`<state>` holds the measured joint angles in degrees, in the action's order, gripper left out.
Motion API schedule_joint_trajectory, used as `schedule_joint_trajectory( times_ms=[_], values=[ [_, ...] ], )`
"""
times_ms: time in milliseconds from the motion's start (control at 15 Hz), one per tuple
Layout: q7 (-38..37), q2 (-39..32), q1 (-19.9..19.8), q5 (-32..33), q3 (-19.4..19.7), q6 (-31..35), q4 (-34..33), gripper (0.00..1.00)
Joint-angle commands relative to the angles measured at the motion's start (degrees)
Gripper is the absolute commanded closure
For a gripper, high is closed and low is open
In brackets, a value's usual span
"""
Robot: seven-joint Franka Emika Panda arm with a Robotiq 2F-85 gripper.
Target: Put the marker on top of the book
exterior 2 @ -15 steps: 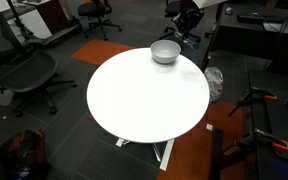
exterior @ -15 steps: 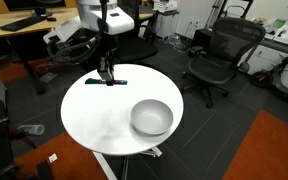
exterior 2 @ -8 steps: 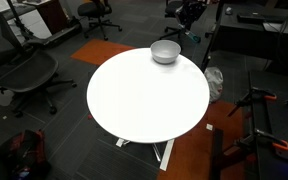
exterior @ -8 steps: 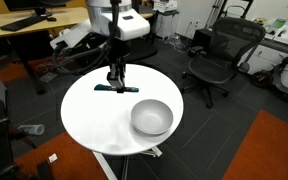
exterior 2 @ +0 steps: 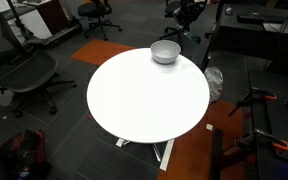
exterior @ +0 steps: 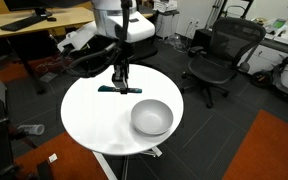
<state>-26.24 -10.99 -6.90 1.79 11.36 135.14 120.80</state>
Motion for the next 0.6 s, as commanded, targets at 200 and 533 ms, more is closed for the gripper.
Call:
schedule_joint_trajectory(
  times_ms=[200, 533],
  values=[
    [-0.1, -3.27, -0.57, 0.39, 1.27, 3.42, -3.36, 0.95],
    [1.22, -6.77, -1.01, -0.41, 1.42, 2.58, -6.98, 0.95]
  ],
)
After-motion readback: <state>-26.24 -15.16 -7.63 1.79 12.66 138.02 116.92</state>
